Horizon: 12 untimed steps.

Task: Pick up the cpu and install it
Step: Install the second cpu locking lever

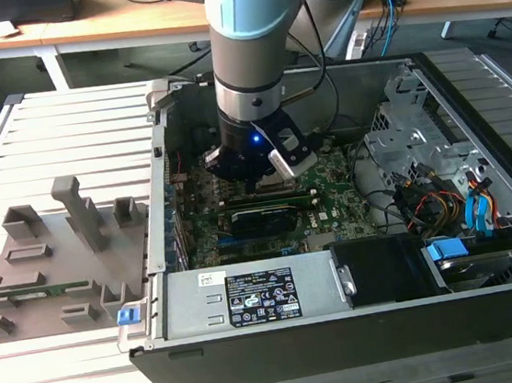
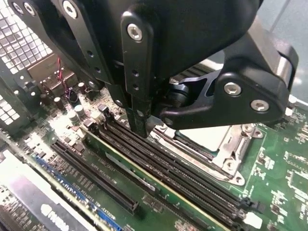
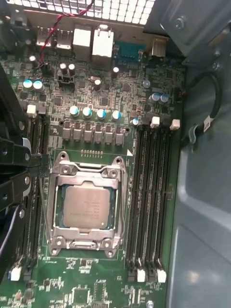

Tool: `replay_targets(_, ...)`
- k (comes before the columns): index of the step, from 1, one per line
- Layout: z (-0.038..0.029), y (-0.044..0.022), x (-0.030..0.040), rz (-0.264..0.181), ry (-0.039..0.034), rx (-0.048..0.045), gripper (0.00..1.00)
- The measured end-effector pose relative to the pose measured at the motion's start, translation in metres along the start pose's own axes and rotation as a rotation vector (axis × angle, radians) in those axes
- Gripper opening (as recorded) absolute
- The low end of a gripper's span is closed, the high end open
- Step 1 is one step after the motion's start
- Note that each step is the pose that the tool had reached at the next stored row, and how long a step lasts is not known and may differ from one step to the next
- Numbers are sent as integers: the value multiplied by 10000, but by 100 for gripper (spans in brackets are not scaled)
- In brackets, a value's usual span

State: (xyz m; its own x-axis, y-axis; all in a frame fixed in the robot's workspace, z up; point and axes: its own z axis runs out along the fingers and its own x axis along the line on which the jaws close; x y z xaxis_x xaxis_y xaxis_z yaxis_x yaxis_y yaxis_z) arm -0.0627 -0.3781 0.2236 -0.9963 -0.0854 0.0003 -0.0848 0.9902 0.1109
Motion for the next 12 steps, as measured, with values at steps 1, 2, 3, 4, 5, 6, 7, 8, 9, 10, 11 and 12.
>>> replay_targets(1,13,-1,10,-6,-8,-98,11)
replay_targets(2,41,-3,17,-15,-15,-176,11)
replay_targets(3,85,-8,22,-26,-14,-185,11)
replay_targets(4,113,-11,26,-32,-14,-188,11)
replay_targets(5,125,-13,28,-39,-14,-188,11)
replay_targets(6,135,-14,31,-43,-14,-191,11)
replay_targets(7,147,-15,44,-54,-12,-199,11)
replay_targets(8,151,-14,59,-64,-11,-202,11)
replay_targets(9,156,-13,73,-71,-10,-203,11)
replay_targets(10,161,-13,80,-77,-9,-204,11)
replay_targets(11,166,-13,84,-83,-10,-206,11)
replay_targets(12,176,-14,89,-99,-8,-208,11)
